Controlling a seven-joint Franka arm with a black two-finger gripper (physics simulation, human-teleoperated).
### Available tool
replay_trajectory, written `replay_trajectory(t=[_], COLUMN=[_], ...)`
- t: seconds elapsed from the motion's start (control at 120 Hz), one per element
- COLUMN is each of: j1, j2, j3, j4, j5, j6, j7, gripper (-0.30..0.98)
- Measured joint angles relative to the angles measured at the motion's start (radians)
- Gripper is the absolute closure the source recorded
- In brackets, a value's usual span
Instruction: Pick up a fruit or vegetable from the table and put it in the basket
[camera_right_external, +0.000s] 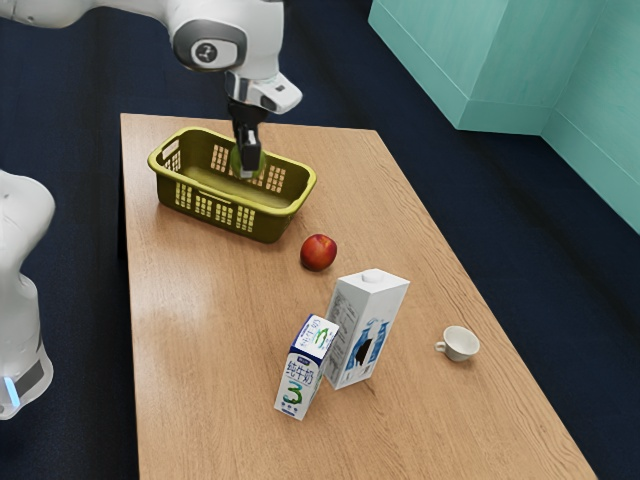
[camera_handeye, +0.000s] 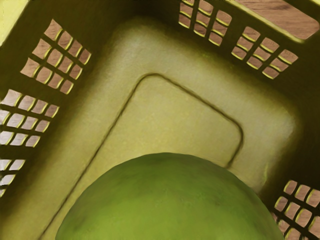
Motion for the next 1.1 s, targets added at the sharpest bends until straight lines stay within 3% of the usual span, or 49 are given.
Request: replay_trajectory(t=[0.733, 0.975, 1.05, 1.1], j1=[0.013, 0.038, 0.056, 0.099], j2=[0.001, -0.003, 0.0, 0.004], j3=[-0.053, -0.107, -0.248, -0.357], j4=[-0.012, -0.008, 0.07, 0.17], j5=[0.01, -0.041, -0.049, -0.099], j6=[0.007, -0.018, -0.05, -0.107], j7=[0.0, 0.003, 0.005, 0.005], gripper=[0.25, 0.07, 0.05, 0.04])
